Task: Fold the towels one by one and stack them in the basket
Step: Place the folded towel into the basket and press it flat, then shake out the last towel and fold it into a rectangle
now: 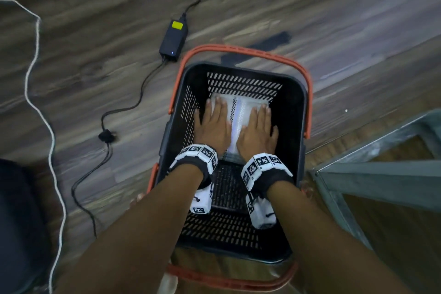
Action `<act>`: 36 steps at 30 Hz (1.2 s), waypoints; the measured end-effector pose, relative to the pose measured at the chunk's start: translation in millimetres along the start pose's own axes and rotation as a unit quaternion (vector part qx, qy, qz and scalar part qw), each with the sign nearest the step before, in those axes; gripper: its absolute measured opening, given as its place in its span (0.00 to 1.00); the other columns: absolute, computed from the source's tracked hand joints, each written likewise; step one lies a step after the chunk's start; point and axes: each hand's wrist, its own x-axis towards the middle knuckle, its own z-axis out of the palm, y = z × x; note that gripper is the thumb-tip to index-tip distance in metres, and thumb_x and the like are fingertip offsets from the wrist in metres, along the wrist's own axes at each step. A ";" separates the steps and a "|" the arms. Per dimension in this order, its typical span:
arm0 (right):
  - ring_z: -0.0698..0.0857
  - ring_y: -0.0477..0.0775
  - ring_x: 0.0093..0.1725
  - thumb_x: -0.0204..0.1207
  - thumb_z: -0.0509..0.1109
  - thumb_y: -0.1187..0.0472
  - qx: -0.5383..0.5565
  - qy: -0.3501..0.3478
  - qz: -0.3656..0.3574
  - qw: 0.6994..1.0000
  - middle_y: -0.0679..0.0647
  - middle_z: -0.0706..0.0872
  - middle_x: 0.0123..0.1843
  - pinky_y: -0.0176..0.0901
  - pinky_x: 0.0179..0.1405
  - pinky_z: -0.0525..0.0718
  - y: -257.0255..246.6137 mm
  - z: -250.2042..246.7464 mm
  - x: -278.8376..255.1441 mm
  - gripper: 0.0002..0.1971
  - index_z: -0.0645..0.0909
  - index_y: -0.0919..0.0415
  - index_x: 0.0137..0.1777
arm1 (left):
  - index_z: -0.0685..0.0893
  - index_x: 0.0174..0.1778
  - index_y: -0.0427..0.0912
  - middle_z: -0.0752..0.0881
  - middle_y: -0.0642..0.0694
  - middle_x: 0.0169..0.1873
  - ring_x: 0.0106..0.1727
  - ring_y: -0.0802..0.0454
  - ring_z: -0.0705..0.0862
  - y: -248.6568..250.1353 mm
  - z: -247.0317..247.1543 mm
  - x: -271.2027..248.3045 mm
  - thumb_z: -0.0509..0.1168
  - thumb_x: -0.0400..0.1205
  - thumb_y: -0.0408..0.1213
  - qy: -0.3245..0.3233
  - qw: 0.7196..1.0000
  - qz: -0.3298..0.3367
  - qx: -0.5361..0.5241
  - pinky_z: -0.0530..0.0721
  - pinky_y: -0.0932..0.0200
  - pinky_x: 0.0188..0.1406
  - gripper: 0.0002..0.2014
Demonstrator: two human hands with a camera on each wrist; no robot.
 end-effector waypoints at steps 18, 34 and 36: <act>0.82 0.61 0.61 0.78 0.61 0.48 0.037 0.140 -0.067 0.987 0.56 0.85 0.63 0.50 0.60 0.78 44.4 -405.2 -231.9 0.18 0.80 0.54 0.63 | 0.83 0.52 0.43 0.87 0.39 0.54 0.55 0.39 0.85 154.9 -359.1 -228.8 0.56 0.80 0.49 0.174 0.980 0.089 -0.035 0.82 0.48 0.56 0.17; 0.83 0.54 0.57 0.76 0.65 0.44 0.066 0.258 0.100 0.959 0.52 0.85 0.58 0.53 0.58 0.81 226.9 -446.4 -494.6 0.16 0.82 0.51 0.57 | 0.79 0.51 0.48 0.85 0.45 0.54 0.51 0.43 0.84 352.6 -342.5 -381.5 0.56 0.81 0.53 0.160 0.912 0.377 0.030 0.82 0.49 0.54 0.14; 0.84 0.55 0.56 0.75 0.64 0.43 0.063 0.267 0.145 0.951 0.51 0.86 0.58 0.55 0.58 0.81 251.1 -439.9 -525.3 0.16 0.83 0.51 0.56 | 0.80 0.52 0.48 0.84 0.45 0.59 0.57 0.43 0.82 385.2 -329.8 -394.5 0.57 0.81 0.54 0.153 0.892 0.423 0.045 0.79 0.51 0.56 0.15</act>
